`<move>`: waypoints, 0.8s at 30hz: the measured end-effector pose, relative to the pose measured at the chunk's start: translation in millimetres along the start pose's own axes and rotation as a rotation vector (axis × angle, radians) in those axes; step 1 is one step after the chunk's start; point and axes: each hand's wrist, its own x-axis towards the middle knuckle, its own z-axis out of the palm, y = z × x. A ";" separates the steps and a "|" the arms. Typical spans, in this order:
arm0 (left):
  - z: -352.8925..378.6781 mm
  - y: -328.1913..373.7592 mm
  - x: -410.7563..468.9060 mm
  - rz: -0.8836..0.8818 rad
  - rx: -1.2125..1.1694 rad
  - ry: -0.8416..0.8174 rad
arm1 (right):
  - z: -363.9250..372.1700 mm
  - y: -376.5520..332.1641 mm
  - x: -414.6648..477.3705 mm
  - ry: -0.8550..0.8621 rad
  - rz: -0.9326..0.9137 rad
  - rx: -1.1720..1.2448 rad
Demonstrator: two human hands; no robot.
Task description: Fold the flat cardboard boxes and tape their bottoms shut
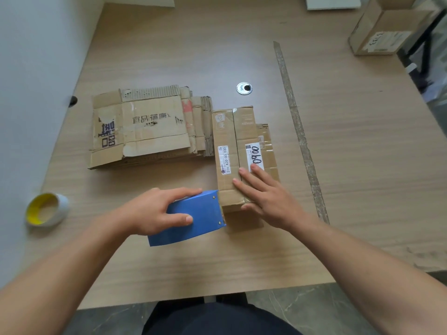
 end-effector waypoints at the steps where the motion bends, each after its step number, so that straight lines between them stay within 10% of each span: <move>1: -2.3 -2.7 -2.1 -0.013 0.004 -0.005 | -0.3 1.3 0.1 -0.006 -0.013 -0.016; 24: 6.5 27.4 31.1 -0.230 0.417 0.274 | -6.3 -10.0 -1.1 -0.054 0.132 0.096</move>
